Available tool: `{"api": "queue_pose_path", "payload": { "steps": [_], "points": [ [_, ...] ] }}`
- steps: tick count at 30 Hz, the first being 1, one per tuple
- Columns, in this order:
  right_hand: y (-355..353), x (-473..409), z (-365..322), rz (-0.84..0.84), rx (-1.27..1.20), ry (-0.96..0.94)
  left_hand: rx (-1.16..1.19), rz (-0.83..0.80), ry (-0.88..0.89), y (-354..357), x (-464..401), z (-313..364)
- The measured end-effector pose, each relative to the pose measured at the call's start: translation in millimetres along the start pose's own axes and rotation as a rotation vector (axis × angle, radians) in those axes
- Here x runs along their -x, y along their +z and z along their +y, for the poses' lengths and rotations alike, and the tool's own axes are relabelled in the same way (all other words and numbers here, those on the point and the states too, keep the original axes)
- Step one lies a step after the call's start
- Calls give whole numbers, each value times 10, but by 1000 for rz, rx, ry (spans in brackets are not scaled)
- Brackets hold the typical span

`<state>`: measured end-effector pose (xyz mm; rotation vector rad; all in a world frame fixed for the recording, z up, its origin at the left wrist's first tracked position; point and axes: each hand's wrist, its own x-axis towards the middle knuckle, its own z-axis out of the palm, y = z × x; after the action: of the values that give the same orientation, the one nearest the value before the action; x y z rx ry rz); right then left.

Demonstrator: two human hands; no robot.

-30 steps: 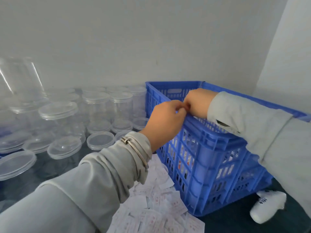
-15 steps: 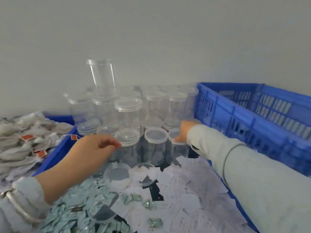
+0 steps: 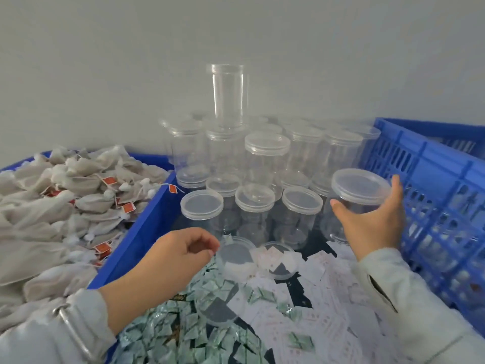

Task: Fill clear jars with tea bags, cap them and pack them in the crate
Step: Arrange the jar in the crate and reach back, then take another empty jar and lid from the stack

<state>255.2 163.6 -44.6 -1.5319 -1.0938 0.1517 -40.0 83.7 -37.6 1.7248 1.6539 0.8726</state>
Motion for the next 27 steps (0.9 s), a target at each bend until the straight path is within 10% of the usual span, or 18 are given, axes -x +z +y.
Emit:
{"api": "queue_pose_path", "payload": {
  "steps": [8, 17, 27],
  "points": [
    [166, 1192, -651, -603, -76, -610, 73, -73, 351, 82, 25, 182],
    [366, 1223, -455, -1017, -346, -347, -159, -100, 259, -5, 115, 128],
    [444, 1347, -199, -211, 146, -864, -199, -140, -102, 143, 94, 196]
  ]
}}
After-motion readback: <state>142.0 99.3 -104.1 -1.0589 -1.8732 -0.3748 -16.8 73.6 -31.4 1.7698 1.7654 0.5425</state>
